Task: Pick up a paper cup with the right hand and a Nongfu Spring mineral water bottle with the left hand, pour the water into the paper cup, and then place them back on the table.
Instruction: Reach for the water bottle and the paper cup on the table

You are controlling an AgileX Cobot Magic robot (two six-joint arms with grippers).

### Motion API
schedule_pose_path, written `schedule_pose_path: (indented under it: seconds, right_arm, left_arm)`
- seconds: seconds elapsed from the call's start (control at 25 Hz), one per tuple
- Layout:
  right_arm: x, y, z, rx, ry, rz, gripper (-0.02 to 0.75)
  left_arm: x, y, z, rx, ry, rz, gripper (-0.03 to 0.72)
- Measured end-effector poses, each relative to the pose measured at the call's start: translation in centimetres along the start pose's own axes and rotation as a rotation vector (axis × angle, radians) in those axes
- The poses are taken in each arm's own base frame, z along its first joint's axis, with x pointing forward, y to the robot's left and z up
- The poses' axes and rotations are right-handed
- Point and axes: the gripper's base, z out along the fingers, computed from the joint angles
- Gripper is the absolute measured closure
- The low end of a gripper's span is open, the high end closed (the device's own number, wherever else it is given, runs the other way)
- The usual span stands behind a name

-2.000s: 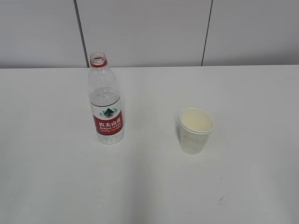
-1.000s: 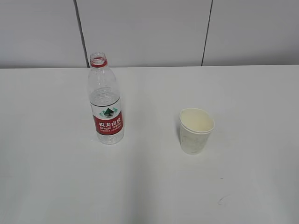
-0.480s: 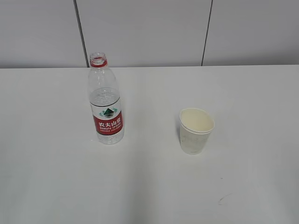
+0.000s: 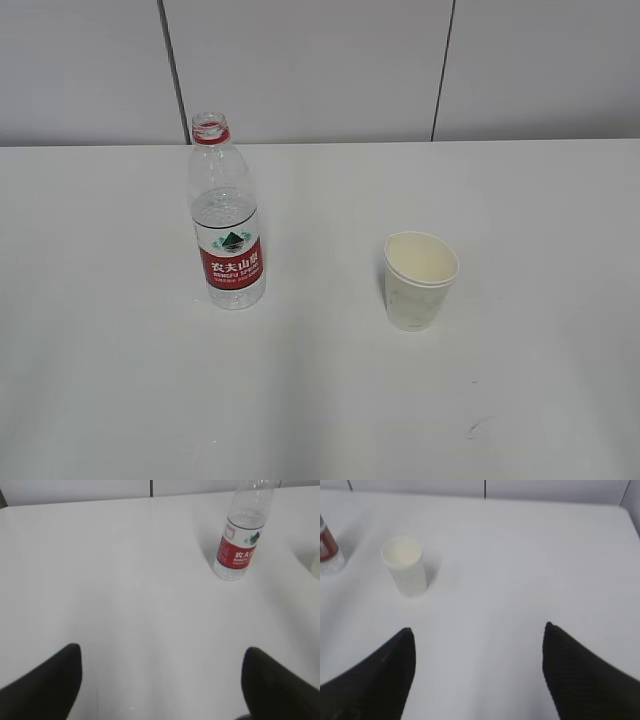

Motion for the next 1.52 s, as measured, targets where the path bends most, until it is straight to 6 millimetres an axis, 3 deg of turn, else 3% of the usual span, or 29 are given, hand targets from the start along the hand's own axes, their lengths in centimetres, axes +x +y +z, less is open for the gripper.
schedule_pose_path:
  seconds: [0.24,0.44,0.64,1.0,1.52]
  right_arm:
    - [-0.3,-0.1,1.8,0.011,-0.174,0.002,0.150]
    - [1.2,-0.2,4.2,0.018,-0.227,0.003,0.150]
    - [1.3,-0.2,6.1,0.021,-0.226,0.004,0.150]
    - [0.1,-0.5,11.4,0.034,-0.152,-0.039,0.150]
    - [-0.2,-0.4,18.6,0.005,-0.178,-0.100,0.150]
  left_arm:
    - [-1.4,0.1,-0.1,-0.009,-0.157,0.000,0.113]
    - [-1.7,0.3,2.3,-0.022,-0.336,-0.004,0.116]
    - [-1.7,0.4,4.7,-0.020,-0.407,-0.024,0.121]
    - [-3.5,0.7,9.1,-0.036,-0.374,-0.030,0.123]
    - [-4.5,1.2,17.4,-0.052,-0.292,-0.022,0.125]
